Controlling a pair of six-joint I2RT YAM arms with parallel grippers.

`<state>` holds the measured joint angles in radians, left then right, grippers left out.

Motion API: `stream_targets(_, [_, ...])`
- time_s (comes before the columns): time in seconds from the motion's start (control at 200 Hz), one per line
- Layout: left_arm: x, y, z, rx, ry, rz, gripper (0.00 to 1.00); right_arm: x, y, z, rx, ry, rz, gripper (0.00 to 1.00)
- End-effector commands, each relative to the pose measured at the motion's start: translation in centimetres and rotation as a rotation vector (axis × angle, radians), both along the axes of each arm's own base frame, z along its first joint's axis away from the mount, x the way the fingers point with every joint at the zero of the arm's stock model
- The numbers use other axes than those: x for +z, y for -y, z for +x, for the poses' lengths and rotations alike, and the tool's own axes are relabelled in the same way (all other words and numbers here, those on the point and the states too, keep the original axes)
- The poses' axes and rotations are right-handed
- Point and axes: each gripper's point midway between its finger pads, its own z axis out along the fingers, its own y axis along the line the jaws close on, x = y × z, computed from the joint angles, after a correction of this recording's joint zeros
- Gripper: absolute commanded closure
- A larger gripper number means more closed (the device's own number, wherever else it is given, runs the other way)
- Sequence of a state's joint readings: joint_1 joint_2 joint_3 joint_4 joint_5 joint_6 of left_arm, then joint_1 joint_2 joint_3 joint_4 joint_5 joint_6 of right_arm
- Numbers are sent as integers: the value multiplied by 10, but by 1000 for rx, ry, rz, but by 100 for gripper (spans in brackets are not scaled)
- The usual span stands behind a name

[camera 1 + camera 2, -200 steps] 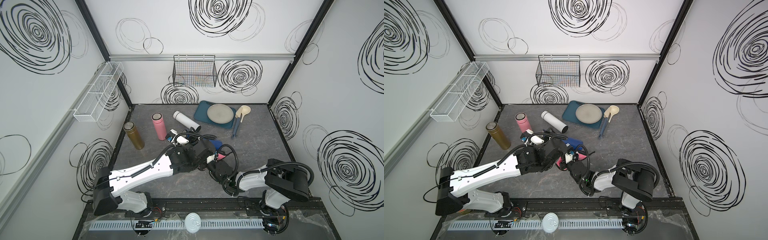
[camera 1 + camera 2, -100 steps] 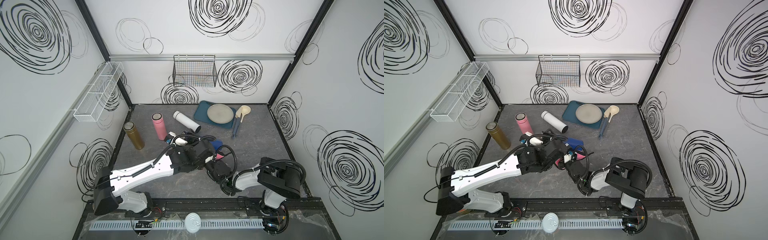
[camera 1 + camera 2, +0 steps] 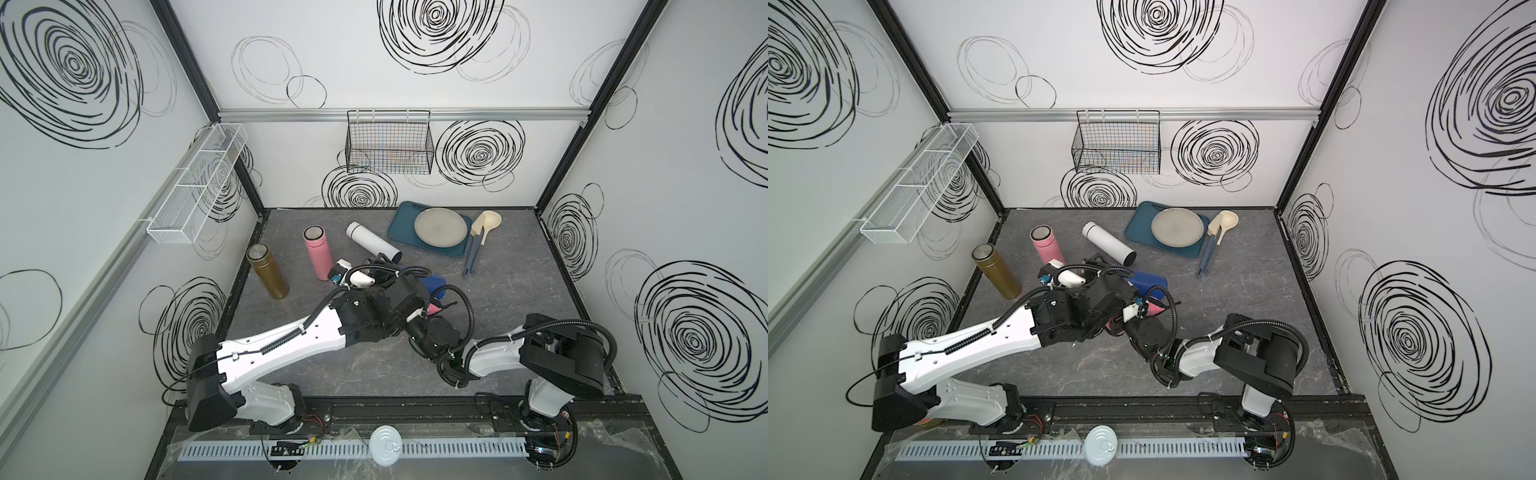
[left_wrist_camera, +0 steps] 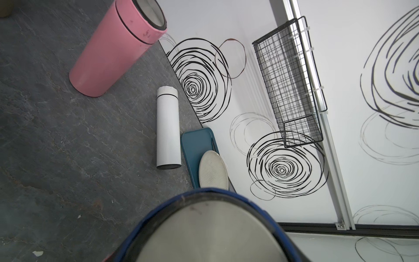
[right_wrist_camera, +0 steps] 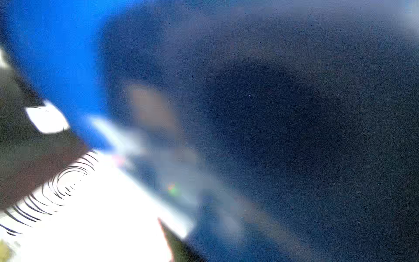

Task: Wipe the surface of the thermos
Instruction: Wipe the dirt from the surface of the thermos.

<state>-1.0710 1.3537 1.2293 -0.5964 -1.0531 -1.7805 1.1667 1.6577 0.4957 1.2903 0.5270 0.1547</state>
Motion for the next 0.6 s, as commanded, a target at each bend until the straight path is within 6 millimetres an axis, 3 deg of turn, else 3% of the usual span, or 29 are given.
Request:
stream_targets(0.0, [-12, 7, -2, -156, -78, 214, 100, 4, 52, 20, -178, -11, 52, 100])
stream_targets(0.1, [-2, 6, 4, -166, -61, 272, 100, 6, 55, 10, -138, -23, 57, 100])
stream_targets(0.285, [19, 3, 5, -193, 2, 343, 100, 53, 5, -19, 85, 55, 69, 100])
stream_targets(0.375, [26, 6, 4, -233, 44, 374, 100, 70, -4, -29, 157, 84, 99, 100])
stream_targets(0.46, [31, 2, 3, -236, 59, 403, 100, 65, 0, -19, 140, 56, 110, 100])
stream_targets(0.59, [36, 3, 4, -264, 91, 454, 100, 27, 18, -5, 89, -28, 75, 100])
